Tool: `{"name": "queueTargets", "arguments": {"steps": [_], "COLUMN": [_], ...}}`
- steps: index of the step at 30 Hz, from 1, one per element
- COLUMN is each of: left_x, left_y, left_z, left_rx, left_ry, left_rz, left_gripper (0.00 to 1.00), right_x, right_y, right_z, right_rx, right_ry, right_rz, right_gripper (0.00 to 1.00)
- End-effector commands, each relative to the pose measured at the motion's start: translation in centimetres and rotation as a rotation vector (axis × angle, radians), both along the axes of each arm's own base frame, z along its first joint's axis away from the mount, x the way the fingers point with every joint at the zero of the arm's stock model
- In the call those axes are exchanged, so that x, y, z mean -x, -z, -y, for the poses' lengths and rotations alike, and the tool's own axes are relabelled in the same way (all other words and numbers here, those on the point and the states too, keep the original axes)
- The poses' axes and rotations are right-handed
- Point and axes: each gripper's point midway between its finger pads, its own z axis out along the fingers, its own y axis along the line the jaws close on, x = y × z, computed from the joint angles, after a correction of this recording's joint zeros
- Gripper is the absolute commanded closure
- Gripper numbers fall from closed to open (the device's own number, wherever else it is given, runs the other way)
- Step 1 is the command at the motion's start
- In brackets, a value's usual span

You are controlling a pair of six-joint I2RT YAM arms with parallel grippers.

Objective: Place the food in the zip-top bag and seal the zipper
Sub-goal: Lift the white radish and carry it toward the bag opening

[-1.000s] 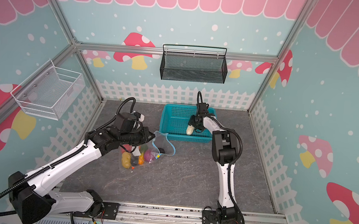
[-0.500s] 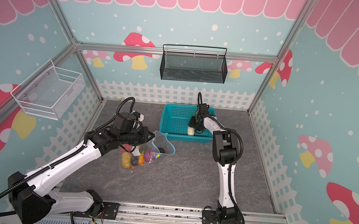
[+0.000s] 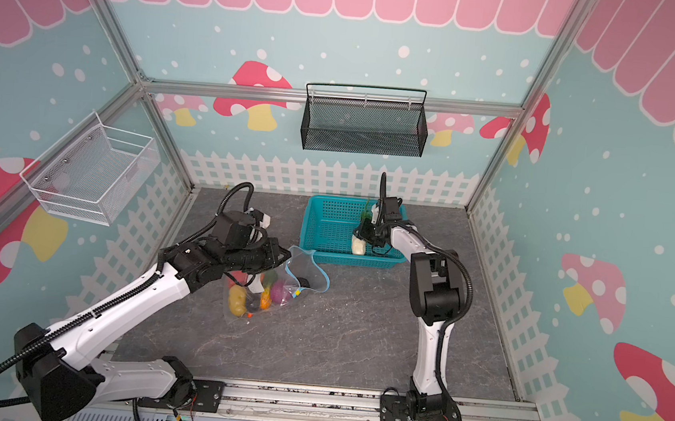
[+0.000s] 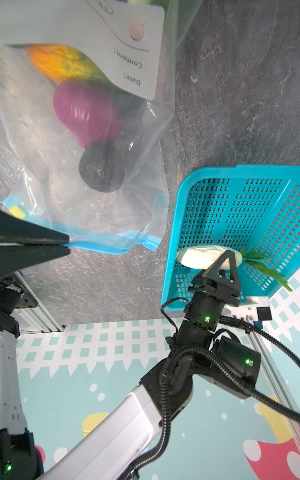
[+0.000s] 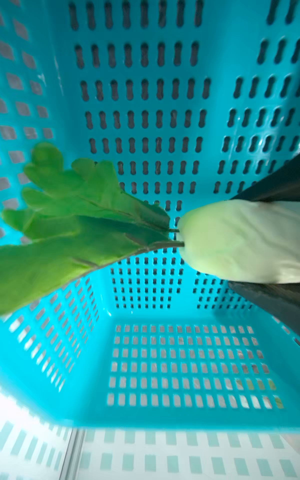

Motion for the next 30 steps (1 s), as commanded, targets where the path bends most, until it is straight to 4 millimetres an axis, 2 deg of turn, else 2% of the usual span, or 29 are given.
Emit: {"name": "queueTargets", "arguments": {"steps": [1, 5, 15, 23, 25, 30], "left_x": [0.1, 0.0, -0.3, -0.4, -0.4, -0.5], "left_y": [-0.8, -1.3, -1.7, -2.5, -2.7, -3.4], "left_z": [-0.5, -0.5, 0.0, 0.4, 0.4, 0.2], "left_rx": [0.001, 0.007, 0.031, 0.060, 0.067, 0.088], "left_ry": [-0.011, -0.013, -0.016, -0.012, -0.012, -0.021], "left_rz": [0.022, 0.027, 0.013, 0.014, 0.013, 0.016], "left_gripper": [1.00, 1.00, 1.00, 1.00, 1.00, 1.00], "right_x": [-0.5, 0.7, 6.0, 12.0, 13.8, 17.5], "right_y": [-4.4, -6.1, -16.2, -21.6, -22.7, -24.1], "right_z": [-0.2, -0.7, -2.6, -7.0, -8.7, -11.2], "right_rx": [-0.038, -0.077, -0.253, -0.447, -0.482, -0.518], "right_ry": [-0.017, -0.059, -0.178, -0.314, -0.362, -0.418], "right_rz": [0.145, 0.220, 0.614, 0.816, 0.871, 0.980], "right_gripper": [0.65, 0.65, 0.64, 0.66, 0.69, 0.72]}}
